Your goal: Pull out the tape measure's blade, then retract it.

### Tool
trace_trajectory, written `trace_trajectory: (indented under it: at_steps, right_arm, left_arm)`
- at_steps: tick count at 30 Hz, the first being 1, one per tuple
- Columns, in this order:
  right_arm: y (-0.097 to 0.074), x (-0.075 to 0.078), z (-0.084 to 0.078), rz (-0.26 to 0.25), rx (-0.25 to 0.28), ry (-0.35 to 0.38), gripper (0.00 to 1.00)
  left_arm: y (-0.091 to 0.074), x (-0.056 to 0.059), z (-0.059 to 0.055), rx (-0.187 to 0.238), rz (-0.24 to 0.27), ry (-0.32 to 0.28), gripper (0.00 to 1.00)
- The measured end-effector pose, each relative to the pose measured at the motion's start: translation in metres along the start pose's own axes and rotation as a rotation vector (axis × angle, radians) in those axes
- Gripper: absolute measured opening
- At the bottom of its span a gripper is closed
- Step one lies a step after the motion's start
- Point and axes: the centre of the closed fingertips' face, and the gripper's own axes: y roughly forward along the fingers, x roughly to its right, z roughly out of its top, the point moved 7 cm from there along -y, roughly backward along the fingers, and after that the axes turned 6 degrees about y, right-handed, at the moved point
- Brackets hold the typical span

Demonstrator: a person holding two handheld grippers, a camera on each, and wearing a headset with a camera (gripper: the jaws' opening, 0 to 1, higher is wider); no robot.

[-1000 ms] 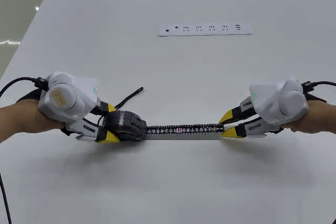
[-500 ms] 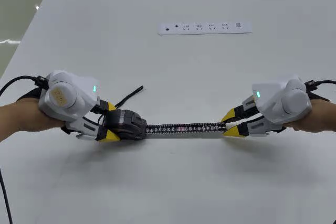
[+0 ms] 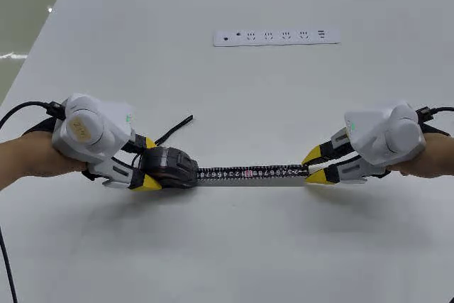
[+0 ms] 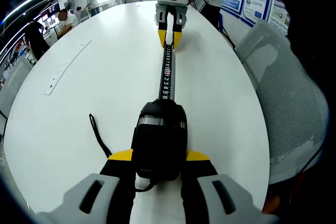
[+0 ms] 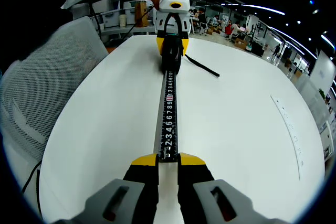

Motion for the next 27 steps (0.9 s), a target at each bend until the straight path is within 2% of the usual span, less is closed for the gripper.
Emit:
trace_trajectory:
  at_steps: [27]
  right_arm:
    - [-0.0061,-0.0002,-0.0065,-0.003,-0.007,0.003,0.12]
  left_arm:
    - [0.0002,0.0009,0.0043,-0.004,-0.002,0.001,0.28]
